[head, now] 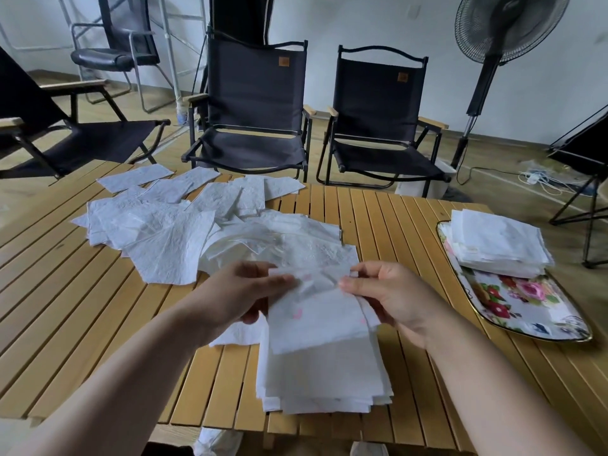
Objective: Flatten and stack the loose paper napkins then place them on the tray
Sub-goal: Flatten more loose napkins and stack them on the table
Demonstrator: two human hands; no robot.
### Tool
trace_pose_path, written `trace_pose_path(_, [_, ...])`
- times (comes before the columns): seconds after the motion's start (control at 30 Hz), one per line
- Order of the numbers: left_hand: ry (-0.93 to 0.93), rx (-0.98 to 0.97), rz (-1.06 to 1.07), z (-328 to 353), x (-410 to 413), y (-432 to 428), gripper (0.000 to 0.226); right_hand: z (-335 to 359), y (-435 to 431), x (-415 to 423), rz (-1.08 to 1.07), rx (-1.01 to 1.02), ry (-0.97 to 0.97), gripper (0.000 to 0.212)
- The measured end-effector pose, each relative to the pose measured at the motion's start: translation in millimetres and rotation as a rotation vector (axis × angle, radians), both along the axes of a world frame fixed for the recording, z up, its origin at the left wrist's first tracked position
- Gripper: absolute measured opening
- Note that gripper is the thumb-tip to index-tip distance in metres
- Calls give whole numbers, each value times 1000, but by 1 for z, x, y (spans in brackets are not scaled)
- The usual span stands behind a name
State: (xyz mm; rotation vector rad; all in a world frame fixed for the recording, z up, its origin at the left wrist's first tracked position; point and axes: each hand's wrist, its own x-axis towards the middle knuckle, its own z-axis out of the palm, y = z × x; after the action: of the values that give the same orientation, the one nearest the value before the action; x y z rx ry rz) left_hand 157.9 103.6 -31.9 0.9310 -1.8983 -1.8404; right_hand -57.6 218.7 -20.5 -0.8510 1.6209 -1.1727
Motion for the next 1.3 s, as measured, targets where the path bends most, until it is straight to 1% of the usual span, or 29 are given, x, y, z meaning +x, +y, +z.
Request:
trace_pose_path(0.03, [-62, 0, -57, 0, 1, 2, 25, 2, 7, -4, 23, 55, -28, 8])
trace_pose_path(0.1, [-180, -24, -132, -3, 3, 6, 30, 2, 20, -11, 117, 187, 16, 11])
trace_pose_path(0.2, [-348, -115, -165, -12, -1, 10, 37, -5, 32, -14, 263, 363, 243, 17])
trace_pose_path(0.3, [-465, -169, -182, -17, -7, 13, 34, -10, 29, -15, 289, 445, 455, 19])
trace_pose_path(0.37, [-513, -167, -157, -20, -9, 9, 32, -10, 23, -14, 277, 457, 548, 20])
trace_pose_path(0.43, [-483, -160, -28, -21, -9, -1, 30, -12, 16, -12, 192, 397, 631, 17])
trace_pose_path(0.47, [-461, -197, 55, -23, -8, -8, 26, -14, 11, -11, 121, 338, 664, 13])
trace_pose_path(0.53, [-470, -365, 178, -29, -4, -22, 12, -19, 0, -7, 2, 197, 715, 7])
trace_pose_path(0.57, [-498, -446, 191, -32, -1, -27, 8, -22, -7, -5, -11, 145, 731, 9])
trace_pose_path(0.63, [-586, -550, 143, -40, 1, -33, 22, -31, -24, 1, 53, 99, 733, 18])
trace_pose_path(0.73, [-646, -600, 74, -51, -1, -36, 43, -48, -46, 8, 183, 129, 734, 27])
trace_pose_path(0.8, [-658, -626, 74, -57, -4, -38, 48, -58, -56, 12, 207, 150, 778, 25])
trace_pose_path(0.87, [-654, -673, 97, -58, -6, -39, 40, -65, -61, 14, 193, 149, 814, 18])
trace_pose_path(0.93, [-638, -727, 113, -59, -8, -39, 27, -65, -63, 16, 173, 151, 826, 10])
trace_pose_path(1.03, [-635, -787, 140, -58, -8, -37, 9, -63, -62, 18, 167, 127, 823, 10])
trace_pose_path(1.13, [-603, -803, 157, -53, -7, -35, 5, -58, -59, 17, 153, 82, 778, 14])
trace_pose_path(1.23, [-519, -820, 165, -45, -8, -32, 5, -53, -55, 14, 136, 25, 752, 10])
trace_pose_path(1.27, [-481, -830, 177, -42, -9, -31, 4, -51, -53, 14, 125, 3, 707, 10])
trace_pose_path(1.3, [-441, -834, 191, -40, -9, -30, 4, -49, -50, 14, 123, -8, 651, 17])
